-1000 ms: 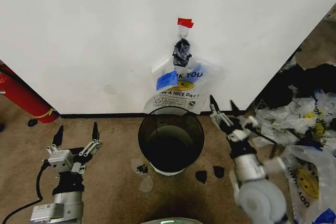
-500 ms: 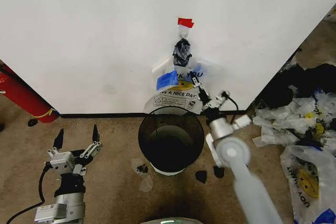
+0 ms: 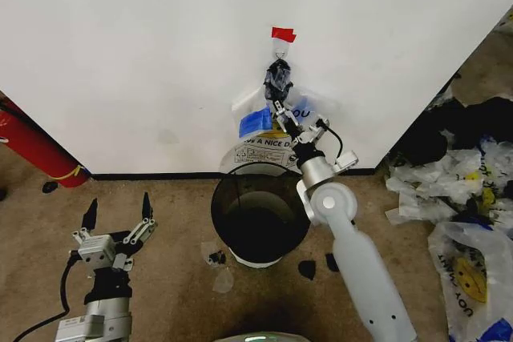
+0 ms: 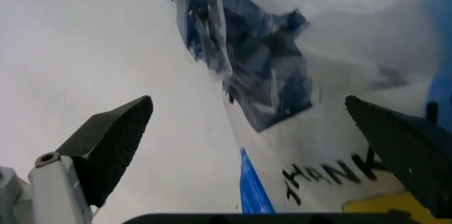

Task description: Pick up the garbage bag from the wall and place it over the trash bin.

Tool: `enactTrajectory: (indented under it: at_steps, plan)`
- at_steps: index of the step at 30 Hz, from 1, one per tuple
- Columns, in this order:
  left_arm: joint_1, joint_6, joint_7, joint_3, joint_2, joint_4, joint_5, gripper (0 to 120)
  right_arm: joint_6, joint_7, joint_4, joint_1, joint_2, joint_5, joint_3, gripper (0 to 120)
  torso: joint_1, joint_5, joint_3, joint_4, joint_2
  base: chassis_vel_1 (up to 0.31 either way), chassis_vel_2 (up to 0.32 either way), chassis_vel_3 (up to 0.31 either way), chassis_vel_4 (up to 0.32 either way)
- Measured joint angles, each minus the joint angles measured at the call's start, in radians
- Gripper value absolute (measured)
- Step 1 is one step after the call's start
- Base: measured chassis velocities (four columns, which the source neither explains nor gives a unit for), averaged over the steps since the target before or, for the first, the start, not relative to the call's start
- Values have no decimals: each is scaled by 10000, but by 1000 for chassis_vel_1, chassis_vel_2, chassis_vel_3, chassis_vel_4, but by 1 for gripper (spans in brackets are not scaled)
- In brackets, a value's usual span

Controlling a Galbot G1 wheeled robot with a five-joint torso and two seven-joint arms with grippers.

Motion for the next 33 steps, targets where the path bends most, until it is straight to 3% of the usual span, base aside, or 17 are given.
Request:
enactTrajectory:
  at_steps: [12, 22, 25, 26, 29, 33]
  plan:
    - [80, -62, -3, -8, 5, -114, -3, 100, 111, -168, -520, 459, 2, -54, -161, 95, -1, 0, 0, 1, 0, 0, 0, 0, 0]
    - [229, -159, -27, -87, 68, -253, -61, 100, 245, -356, -923, 746, -138, -185, -285, 54, 0, 1, 0, 1, 0, 0, 0, 0, 0]
    - [229, -159, -27, -87, 68, -253, -61, 100, 245, -356, -923, 746, -138, -185, -285, 54, 0, 1, 0, 1, 0, 0, 0, 0, 0]
    - [222, -159, -28, -65, 46, -296, -71, 100, 259, -377, -969, 779, -109, -249, -335, 39, 0, 0, 0, 1, 0, 0, 0, 0, 0]
    - [211, -158, -34, -62, 45, -300, -79, 100, 263, -378, -978, 783, -116, -277, -358, 32, 0, 0, 0, 1, 0, 0, 0, 0, 0]
    - [224, -151, -61, -61, 41, -312, -172, 100, 270, -375, -980, 820, -128, -290, -361, 15, 0, 0, 0, 0, 0, 0, 0, 0, 0]
